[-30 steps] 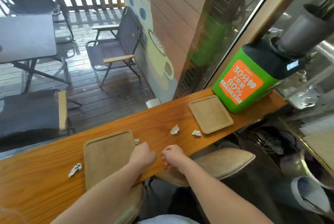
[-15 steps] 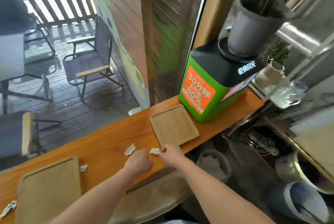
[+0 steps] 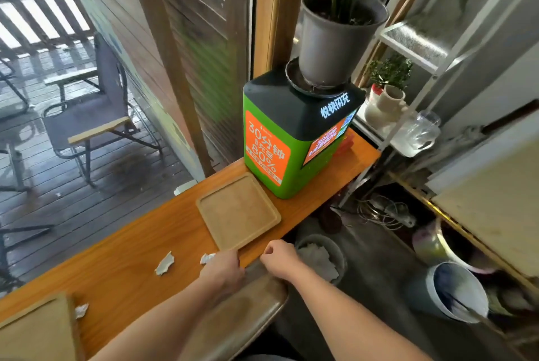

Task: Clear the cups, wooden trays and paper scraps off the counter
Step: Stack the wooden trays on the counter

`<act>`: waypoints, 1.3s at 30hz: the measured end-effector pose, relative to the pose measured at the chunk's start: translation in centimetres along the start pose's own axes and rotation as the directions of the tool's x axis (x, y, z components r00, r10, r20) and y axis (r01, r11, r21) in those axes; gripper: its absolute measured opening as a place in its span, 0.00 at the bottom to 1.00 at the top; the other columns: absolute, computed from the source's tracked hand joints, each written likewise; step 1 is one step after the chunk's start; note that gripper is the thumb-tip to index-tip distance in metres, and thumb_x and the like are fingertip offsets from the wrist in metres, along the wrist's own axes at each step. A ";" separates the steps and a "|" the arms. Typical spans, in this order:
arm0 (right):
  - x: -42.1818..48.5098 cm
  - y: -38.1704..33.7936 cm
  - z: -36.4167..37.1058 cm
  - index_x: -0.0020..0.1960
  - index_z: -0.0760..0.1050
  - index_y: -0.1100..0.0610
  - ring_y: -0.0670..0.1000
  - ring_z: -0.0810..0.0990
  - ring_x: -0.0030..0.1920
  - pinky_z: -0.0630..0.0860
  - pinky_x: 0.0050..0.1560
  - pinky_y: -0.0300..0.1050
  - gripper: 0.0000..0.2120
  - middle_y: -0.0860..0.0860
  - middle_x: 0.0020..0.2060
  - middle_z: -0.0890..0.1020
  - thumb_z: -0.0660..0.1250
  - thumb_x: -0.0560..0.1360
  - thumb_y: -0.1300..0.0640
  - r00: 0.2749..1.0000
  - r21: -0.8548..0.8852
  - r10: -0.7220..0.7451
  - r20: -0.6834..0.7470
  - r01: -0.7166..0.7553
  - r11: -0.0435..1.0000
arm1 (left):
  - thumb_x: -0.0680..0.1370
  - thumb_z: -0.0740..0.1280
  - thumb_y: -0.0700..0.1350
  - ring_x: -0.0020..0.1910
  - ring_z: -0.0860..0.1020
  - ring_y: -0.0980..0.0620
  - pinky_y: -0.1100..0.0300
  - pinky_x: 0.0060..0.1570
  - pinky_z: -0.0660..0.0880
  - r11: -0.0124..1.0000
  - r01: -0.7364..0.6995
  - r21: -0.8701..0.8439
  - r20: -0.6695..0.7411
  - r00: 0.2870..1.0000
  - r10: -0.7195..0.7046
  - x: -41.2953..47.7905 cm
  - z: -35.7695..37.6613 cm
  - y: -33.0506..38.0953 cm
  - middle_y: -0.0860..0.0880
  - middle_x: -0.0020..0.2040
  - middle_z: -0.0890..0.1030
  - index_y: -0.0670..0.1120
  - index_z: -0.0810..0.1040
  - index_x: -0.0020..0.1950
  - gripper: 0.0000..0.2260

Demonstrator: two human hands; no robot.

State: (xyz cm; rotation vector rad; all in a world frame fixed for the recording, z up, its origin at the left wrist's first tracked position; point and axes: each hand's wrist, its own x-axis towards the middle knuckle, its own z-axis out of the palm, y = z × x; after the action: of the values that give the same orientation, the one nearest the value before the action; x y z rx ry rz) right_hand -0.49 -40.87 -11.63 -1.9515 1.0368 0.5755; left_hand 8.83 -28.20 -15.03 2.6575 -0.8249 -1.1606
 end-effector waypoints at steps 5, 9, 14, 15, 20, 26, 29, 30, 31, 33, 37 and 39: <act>-1.3 1.5 -0.9 0.41 0.75 0.54 0.53 0.79 0.45 0.76 0.45 0.49 0.06 0.51 0.44 0.80 0.63 0.75 0.53 0.992 0.053 0.098 -0.077 -0.094 0.994 | 0.74 0.62 0.49 0.50 0.79 0.45 0.55 0.45 0.75 0.999 -0.048 0.014 0.024 0.999 0.048 0.5 0.3 1.4 0.45 0.53 0.80 0.48 0.73 0.50 0.08; -1.2 1.9 -1.5 0.41 0.73 0.52 0.53 0.77 0.45 0.73 0.44 0.47 0.07 0.51 0.45 0.80 0.64 0.76 0.52 0.984 0.051 0.118 -0.134 -0.113 0.992 | 0.74 0.62 0.50 0.52 0.79 0.45 0.56 0.44 0.73 0.996 -0.088 0.011 0.026 0.996 0.087 1.0 0.2 2.0 0.45 0.54 0.80 0.49 0.73 0.51 0.09; 0.3 1.2 -2.5 0.48 0.76 0.54 0.53 0.77 0.48 0.76 0.49 0.48 0.06 0.51 0.48 0.79 0.63 0.77 0.52 0.988 -0.012 0.081 -0.130 -0.083 0.996 | 0.74 0.63 0.51 0.47 0.78 0.47 0.56 0.42 0.73 0.999 -0.031 -0.019 0.033 0.999 0.031 1.5 -0.1 2.6 0.47 0.50 0.79 0.51 0.70 0.48 0.06; 0.9 1.0 -2.8 0.49 0.75 0.53 0.53 0.77 0.50 0.77 0.51 0.49 0.06 0.51 0.50 0.79 0.63 0.77 0.51 0.990 -0.022 0.072 -0.124 -0.076 0.997 | 0.74 0.63 0.51 0.45 0.77 0.48 0.56 0.41 0.72 1.000 -0.020 -0.024 0.029 0.999 0.021 1.9 -0.4 2.7 0.48 0.48 0.78 0.52 0.70 0.48 0.06; 4.4 0.6 -4.4 0.63 0.73 0.55 0.56 0.76 0.58 0.76 0.56 0.51 0.15 0.54 0.61 0.76 0.62 0.77 0.52 0.999 -0.094 0.018 -0.039 -0.022 0.995 | 0.76 0.63 0.48 0.45 0.76 0.48 0.56 0.42 0.72 0.988 0.121 -0.098 -0.041 0.991 -0.126 3.8 -1.5 3.3 0.45 0.53 0.79 0.48 0.69 0.50 0.07; 8.8 0.6 -6.0 0.69 0.67 0.58 0.60 0.73 0.64 0.73 0.63 0.54 0.22 0.57 0.67 0.70 0.63 0.77 0.53 0.998 -0.131 -0.045 0.048 0.051 0.990 | 0.76 0.64 0.48 0.64 0.69 0.37 0.46 0.62 0.70 0.863 0.394 -0.317 -0.126 0.884 -0.450 5.1 -1.6 3.3 0.39 0.65 0.68 0.41 0.65 0.67 0.22; 10.8 0.9 -6.0 0.76 0.59 0.61 0.62 0.65 0.71 0.64 0.71 0.54 0.30 0.59 0.72 0.65 0.62 0.77 0.52 0.995 -0.194 -0.058 0.077 0.072 0.978 | 0.78 0.63 0.49 0.67 0.65 0.35 0.45 0.66 0.66 0.779 0.506 -0.370 -0.063 0.823 -0.564 6.0 -1.3 3.1 0.37 0.69 0.65 0.39 0.61 0.72 0.27; 11.4 1.1 -5.9 0.78 0.54 0.61 0.62 0.61 0.73 0.60 0.73 0.54 0.34 0.60 0.74 0.62 0.62 0.77 0.52 0.994 -0.213 -0.054 0.100 0.074 0.974 | 0.78 0.64 0.50 0.68 0.65 0.35 0.45 0.66 0.66 0.757 0.524 -0.390 -0.044 0.811 -0.583 6.2 -1.1 3.1 0.37 0.69 0.65 0.39 0.60 0.72 0.28; 11.9 1.2 -5.8 0.79 0.50 0.61 0.62 0.58 0.74 0.57 0.74 0.54 0.37 0.60 0.75 0.59 0.63 0.77 0.51 0.992 -0.216 -0.047 0.121 0.073 0.974 | 0.78 0.64 0.50 0.68 0.66 0.35 0.45 0.66 0.66 0.742 0.526 -0.415 -0.036 0.806 -0.591 6.5 -1.0 3.1 0.37 0.69 0.66 0.39 0.60 0.73 0.28; 12.8 1.5 -5.3 0.80 0.45 0.61 0.63 0.54 0.76 0.54 0.74 0.54 0.41 0.59 0.77 0.54 0.64 0.77 0.49 0.986 -0.218 -0.036 0.161 0.071 0.973 | 0.77 0.65 0.49 0.67 0.69 0.36 0.46 0.65 0.68 0.700 0.525 -0.485 -0.023 0.792 -0.610 6.8 -0.5 2.8 0.37 0.68 0.69 0.39 0.61 0.72 0.28; 13.9 1.8 -3.8 0.80 0.42 0.60 0.62 0.50 0.77 0.52 0.76 0.55 0.43 0.56 0.79 0.48 0.65 0.76 0.49 0.986 -0.176 -0.043 0.160 0.071 0.982 | 0.74 0.65 0.48 0.61 0.73 0.38 0.51 0.53 0.70 0.640 0.504 -0.579 -0.064 0.755 -0.652 7.1 0.5 2.7 0.38 0.63 0.75 0.39 0.68 0.66 0.24; 14.3 1.5 -3.2 0.80 0.43 0.60 0.61 0.50 0.78 0.53 0.76 0.56 0.43 0.55 0.79 0.49 0.65 0.76 0.48 0.990 -0.093 -0.050 0.131 0.062 0.994 | 0.74 0.65 0.49 0.59 0.74 0.38 0.54 0.49 0.65 0.592 0.509 -0.625 -0.072 0.717 -0.693 7.3 0.6 2.9 0.39 0.61 0.76 0.39 0.69 0.64 0.23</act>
State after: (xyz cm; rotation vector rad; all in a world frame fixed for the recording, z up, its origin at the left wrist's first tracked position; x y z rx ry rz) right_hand 6.27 -50.44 -20.57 -1.9928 0.8857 0.7220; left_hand 11.20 -34.43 -19.23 2.5014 0.5080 -0.8348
